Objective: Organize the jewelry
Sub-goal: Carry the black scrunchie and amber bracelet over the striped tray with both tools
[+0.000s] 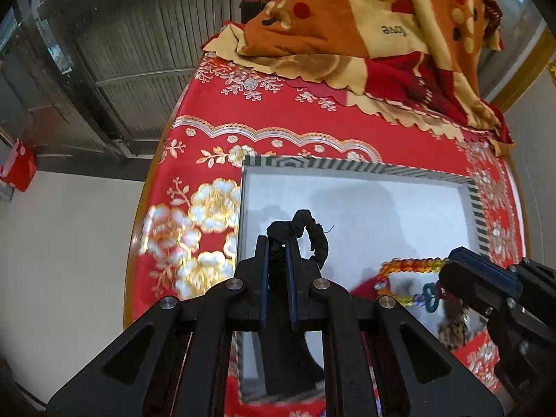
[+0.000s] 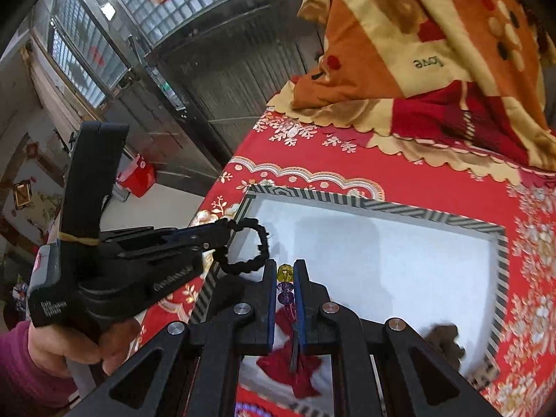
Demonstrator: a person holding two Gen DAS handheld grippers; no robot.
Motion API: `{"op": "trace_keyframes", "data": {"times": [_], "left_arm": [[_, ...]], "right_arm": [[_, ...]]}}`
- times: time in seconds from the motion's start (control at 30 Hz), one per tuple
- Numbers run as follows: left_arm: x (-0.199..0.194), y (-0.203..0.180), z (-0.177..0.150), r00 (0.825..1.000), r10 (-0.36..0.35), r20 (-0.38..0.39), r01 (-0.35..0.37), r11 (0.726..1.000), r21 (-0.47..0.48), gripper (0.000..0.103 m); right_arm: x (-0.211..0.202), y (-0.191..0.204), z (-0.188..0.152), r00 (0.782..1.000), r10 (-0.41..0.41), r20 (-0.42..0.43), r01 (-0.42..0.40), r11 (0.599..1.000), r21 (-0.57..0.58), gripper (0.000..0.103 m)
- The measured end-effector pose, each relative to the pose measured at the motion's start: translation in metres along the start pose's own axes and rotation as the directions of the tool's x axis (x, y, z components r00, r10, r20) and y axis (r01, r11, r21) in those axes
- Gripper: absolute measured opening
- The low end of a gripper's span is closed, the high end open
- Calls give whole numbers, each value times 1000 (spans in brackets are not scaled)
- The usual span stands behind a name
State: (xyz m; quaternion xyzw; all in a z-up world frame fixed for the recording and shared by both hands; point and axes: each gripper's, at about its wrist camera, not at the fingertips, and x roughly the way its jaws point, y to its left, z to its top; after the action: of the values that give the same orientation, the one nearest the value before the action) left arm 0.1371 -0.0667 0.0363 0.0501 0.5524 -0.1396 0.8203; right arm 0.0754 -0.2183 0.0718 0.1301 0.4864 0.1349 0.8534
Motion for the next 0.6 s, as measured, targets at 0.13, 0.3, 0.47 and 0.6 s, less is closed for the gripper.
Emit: {"op": "trace_keyframes", "data": {"times": [0.13, 0.3, 0.47, 0.6], "left_arm": [[19, 3, 9, 1000, 4, -24, -4, 1000, 2, 8], [34, 5, 14, 999, 8, -43, -7, 1000, 7, 8], [47, 9, 15, 998, 12, -66, -12, 1000, 3, 8], [55, 10, 13, 997, 19, -78, -19, 1000, 4, 8]], "right_arm": [[22, -11, 9, 999, -9, -32, 10, 1000, 26, 9], [51, -43, 6, 993, -57, -108, 66, 995, 81, 9], [64, -70, -4, 982, -110, -156, 131, 983, 130, 9], [68, -80, -6, 979, -121, -165, 147, 977, 155, 9]]}}
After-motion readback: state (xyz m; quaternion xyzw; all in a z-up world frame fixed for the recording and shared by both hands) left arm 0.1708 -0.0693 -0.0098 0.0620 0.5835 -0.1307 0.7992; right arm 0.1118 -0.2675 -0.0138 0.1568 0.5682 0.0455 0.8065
